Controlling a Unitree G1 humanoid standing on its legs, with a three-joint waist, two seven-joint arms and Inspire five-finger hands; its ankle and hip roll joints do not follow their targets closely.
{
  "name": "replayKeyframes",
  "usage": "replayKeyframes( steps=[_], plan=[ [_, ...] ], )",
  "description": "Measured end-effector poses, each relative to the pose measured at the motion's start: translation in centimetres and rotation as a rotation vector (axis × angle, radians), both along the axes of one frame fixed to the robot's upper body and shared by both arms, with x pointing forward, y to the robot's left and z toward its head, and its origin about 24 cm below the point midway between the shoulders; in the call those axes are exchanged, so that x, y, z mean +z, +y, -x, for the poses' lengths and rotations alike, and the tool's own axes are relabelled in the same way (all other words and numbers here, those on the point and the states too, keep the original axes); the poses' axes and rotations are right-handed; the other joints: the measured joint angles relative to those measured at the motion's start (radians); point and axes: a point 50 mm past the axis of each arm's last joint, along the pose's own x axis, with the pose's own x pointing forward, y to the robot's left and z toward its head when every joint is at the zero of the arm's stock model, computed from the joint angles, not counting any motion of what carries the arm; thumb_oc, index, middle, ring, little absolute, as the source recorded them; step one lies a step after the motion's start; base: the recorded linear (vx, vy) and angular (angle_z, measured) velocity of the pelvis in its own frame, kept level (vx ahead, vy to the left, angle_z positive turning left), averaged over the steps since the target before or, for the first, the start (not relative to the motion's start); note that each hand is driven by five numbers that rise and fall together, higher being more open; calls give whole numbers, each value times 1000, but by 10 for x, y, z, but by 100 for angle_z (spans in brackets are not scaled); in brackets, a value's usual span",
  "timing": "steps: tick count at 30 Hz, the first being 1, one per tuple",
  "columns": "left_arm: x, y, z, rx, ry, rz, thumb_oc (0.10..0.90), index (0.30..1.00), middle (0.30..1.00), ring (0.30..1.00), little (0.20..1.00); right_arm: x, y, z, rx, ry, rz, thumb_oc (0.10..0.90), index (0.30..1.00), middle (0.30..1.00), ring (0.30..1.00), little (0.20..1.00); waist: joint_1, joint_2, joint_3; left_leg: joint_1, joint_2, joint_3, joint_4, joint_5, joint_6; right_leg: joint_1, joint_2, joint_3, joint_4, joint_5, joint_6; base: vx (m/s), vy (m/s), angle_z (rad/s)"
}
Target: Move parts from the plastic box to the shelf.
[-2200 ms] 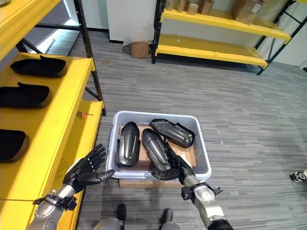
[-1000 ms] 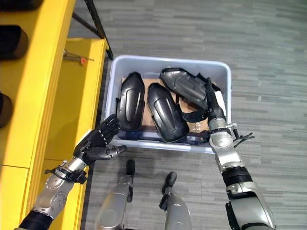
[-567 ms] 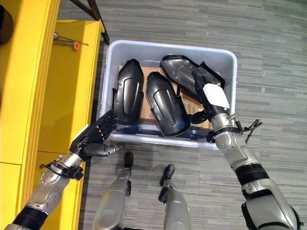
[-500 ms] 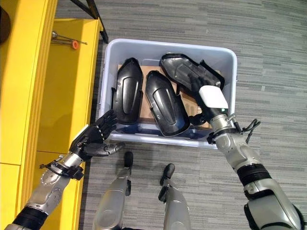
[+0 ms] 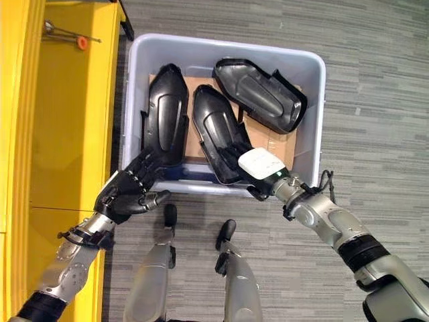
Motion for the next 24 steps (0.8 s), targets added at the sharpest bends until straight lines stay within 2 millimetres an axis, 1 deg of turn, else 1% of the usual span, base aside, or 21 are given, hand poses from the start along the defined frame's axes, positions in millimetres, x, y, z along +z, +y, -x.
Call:
replayKeyframes(
  steps=[1,2,3,4,5,6,7,8,9,10,11,13,14,16,20,24],
  plan=[
    [0,3,1,15,2,2,900,1000,1000,1000,1000,5,-2,-4,-25,2,-26,900,1000,1000,1000,1000,1,0,0,-11,-1,-5,1,0,-1,-14,-3,-5,16,-7,-1,-23,-20,13],
    [0,4,1,17,1,3,900,1000,1000,1000,1000,5,-2,-6,-38,2,-42,900,1000,1000,1000,1000,4,0,0,-17,-2,-6,2,2,-1,-24,-6,-6,27,-12,-1,-15,-16,13],
    [3,6,0,28,-11,3,900,1000,1000,1000,1000,13,1,-19,-53,-14,-38,900,1000,1000,1000,1000,8,0,-1,-49,-4,-11,18,3,0,-59,-13,-10,58,-26,1,-16,-10,10],
    [8,5,-4,25,-33,4,900,1000,1000,1000,1000,21,2,-30,-71,-24,-9,900,1000,1000,1000,1000,17,0,0,-79,-3,-17,25,8,-4,-95,-15,-12,77,-31,-8,-8,-18,18],
    [12,4,-6,23,-45,4,900,1000,1000,1000,1000,19,2,-32,-82,-5,17,900,1000,1000,1000,1000,42,1,-1,-97,-4,-29,29,12,-7,-112,-19,-21,99,-37,-15,-7,-30,19],
    [17,3,-8,16,-68,2,900,1000,1000,1000,1000,29,7,-40,-87,-10,90,900,1000,1000,1000,1000,59,2,0,-137,-11,-35,48,13,-7,-158,-31,-23,141,-56,-16,66,-58,29],
    [22,1,-9,7,-88,4,900,1000,1000,1000,1000,39,12,-48,-92,-18,129,900,1000,1000,1000,1000,65,2,0,-178,-16,-50,65,16,-11,-198,-41,-33,175,-68,-20,85,-71,34],
    [21,0,-9,4,-82,3,900,1000,1000,1000,1000,49,17,-54,-106,-42,127,900,1000,1000,1000,1000,70,2,0,-197,-20,-64,80,10,-17,-217,-52,-47,210,-92,-24,104,-88,37],
    [16,-1,-6,-5,-58,-5,900,1000,1000,1000,1000,47,11,-61,-161,-17,122,900,1000,1000,1000,1000,93,3,0,-192,-29,-73,99,4,-20,-218,-67,-47,251,-115,-23,68,-89,37],
    [14,2,-4,-2,-51,-14,900,1000,1000,1000,1000,55,6,-69,-209,-14,127,900,1000,1000,1000,1000,106,8,-1,-194,-35,-86,117,-6,-26,-219,-77,-57,280,-140,-23,74,-86,31],
    [14,5,-3,2,-47,-26,900,1000,1000,1000,1000,60,3,-73,-235,-14,140,900,1000,1000,1000,1000,114,8,-1,-201,-35,-97,131,-20,-38,-221,-81,-65,295,-154,-27,63,-66,30],
    [13,10,-1,12,-36,-38,900,1000,1000,1000,1000,68,-1,-77,-287,-15,148,900,1000,1000,1000,1000,127,9,-2,-221,-34,-120,161,-30,-41,-231,-87,-77,322,-172,-44,54,-35,17],
    [12,10,-1,12,-29,-43,900,1000,1000,1000,1000,72,-6,-77,-313,-29,155,900,1000,1000,1000,1000,140,10,-3,-232,-33,-123,164,-30,-41,-243,-87,-76,329,-174,-47,57,-23,3],
    [7,12,2,13,0,-49,900,1000,1000,1000,1000,77,-10,-78,-346,-53,152,900,1000,1000,1000,1000,145,22,-3,-250,-34,-129,177,-30,-41,-257,-87,-77,341,-174,-47,34,-15,2],
    [2,12,6,-22,20,-55,900,1000,1000,1000,1000,81,-13,-79,-388,-115,134,900,1000,1000,1000,1000,155,34,-4,-267,-36,-135,185,-30,-41,-272,-87,-76,350,-174,-48,21,-12,2],
    [1,12,8,-31,24,-54,900,1000,1000,1000,1000,80,-13,-78,-407,-152,154,900,1000,1000,1000,1000,161,35,-5,-267,-36,-134,194,-30,-41,-271,-87,-73,352,-174,-48,0,0,0]
  ],
)
